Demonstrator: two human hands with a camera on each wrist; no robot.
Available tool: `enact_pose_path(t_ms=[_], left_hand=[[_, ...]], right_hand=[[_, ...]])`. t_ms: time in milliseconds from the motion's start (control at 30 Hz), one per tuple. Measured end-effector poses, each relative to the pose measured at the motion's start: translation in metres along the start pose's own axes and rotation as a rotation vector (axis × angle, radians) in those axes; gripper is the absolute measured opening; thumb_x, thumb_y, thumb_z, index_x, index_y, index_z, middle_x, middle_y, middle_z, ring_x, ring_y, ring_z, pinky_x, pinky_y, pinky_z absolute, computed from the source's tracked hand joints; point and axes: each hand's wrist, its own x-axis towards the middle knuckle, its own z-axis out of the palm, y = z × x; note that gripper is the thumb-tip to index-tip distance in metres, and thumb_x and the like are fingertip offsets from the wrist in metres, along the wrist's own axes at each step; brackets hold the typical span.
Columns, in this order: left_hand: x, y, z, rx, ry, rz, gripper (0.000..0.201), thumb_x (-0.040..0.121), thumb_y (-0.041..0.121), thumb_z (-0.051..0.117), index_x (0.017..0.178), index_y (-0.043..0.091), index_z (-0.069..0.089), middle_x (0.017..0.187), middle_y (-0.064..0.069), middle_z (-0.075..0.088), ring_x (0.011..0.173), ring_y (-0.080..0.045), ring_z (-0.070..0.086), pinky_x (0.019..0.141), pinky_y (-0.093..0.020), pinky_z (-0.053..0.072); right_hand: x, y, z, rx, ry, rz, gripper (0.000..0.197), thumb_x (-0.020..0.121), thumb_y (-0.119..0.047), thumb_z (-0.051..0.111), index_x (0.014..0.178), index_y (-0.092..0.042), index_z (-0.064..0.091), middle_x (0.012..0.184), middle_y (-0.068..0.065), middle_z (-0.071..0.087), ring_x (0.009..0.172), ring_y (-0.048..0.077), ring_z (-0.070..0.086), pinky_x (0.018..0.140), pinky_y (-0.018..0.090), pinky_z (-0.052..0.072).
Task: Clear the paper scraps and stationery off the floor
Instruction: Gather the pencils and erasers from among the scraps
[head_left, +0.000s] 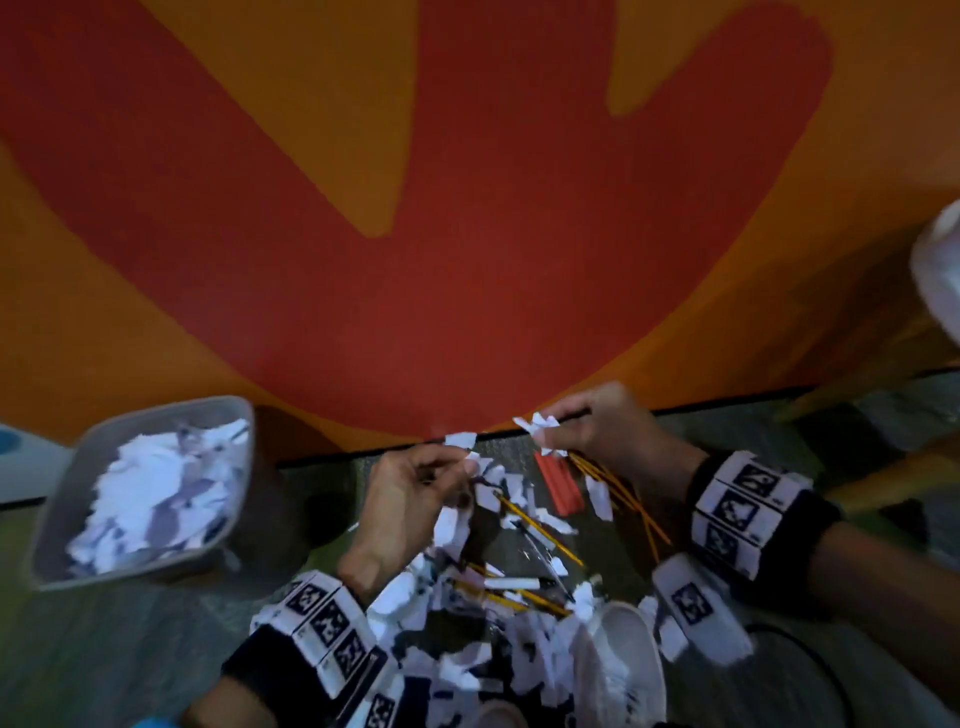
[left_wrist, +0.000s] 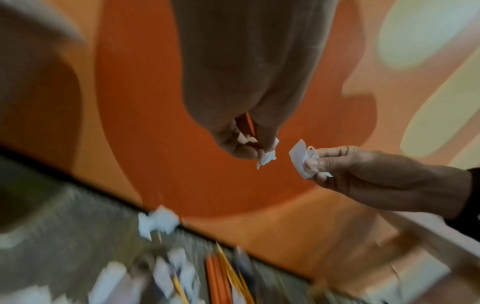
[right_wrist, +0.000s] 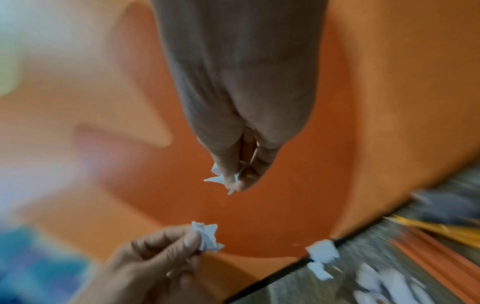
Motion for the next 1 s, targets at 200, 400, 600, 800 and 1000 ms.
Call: enact_pose_path(t_ms=[200, 400, 600, 800, 1000], left_hand=[[-0.034, 0.048, -0.127, -0.009, 0.296, 0.002, 0.007, 0.081, 0.016, 0.080, 0.081, 0.009, 0.078, 0.076, -0.001, 0.076, 0.065, -0.006, 0.064, 0.064, -0.020, 0.050], [-0.060, 0.016, -0.236, 0.126, 0.563, -0.158, 0.009, 0.082, 0.019, 0.080, 0.077, 0.013, 0.076, 0.072, -0.002, 0.074, 0.063, -0.018, 0.062, 0.054, -0.031, 0.052], [-0.060, -0.004, -0.274, 0.258, 0.633, -0.195, 0.008, 0.086, 0.017, 0.077, 0.083, 0.010, 0.075, 0.081, -0.007, 0.076, 0.062, -0.015, 0.070, 0.060, -0.035, 0.060], [-0.051, 0.000, -0.278, 0.412, 0.546, -0.188, 0.043, 0.088, 0.016, 0.071, 0.130, 0.008, 0.063, 0.117, -0.002, 0.071, 0.098, -0.011, 0.069, 0.088, -0.035, 0.058], [-0.059, 0.008, -0.243, 0.424, 0.577, -0.074, 0.032, 0.091, 0.024, 0.067, 0.122, 0.019, 0.069, 0.115, 0.008, 0.071, 0.091, 0.005, 0.066, 0.083, -0.030, 0.057]], right_hand=[[0.016, -0.141, 0.057, -0.350, -0.248, -0.229, 0.011, 0.076, -0.019, 0.084, 0.086, -0.021, 0.080, 0.068, -0.010, 0.073, 0.058, -0.002, 0.060, 0.059, 0.020, 0.048], [0.038, -0.184, 0.171, -0.348, -0.277, -0.298, 0.012, 0.076, -0.014, 0.082, 0.086, -0.018, 0.079, 0.066, -0.006, 0.070, 0.049, -0.003, 0.054, 0.049, 0.010, 0.040], [0.061, -0.178, 0.270, -0.236, -0.210, -0.178, 0.007, 0.079, -0.006, 0.076, 0.084, -0.010, 0.075, 0.080, 0.007, 0.070, 0.054, 0.021, 0.068, 0.045, 0.022, 0.051], [0.077, -0.182, 0.296, -0.198, -0.443, -0.171, 0.056, 0.076, -0.019, 0.084, 0.127, -0.021, 0.062, 0.112, 0.003, 0.063, 0.094, 0.021, 0.067, 0.087, 0.040, 0.058], [0.078, -0.161, 0.255, -0.114, -0.446, -0.128, 0.059, 0.078, -0.008, 0.080, 0.132, -0.017, 0.059, 0.101, 0.004, 0.069, 0.079, 0.013, 0.064, 0.064, 0.028, 0.054]])
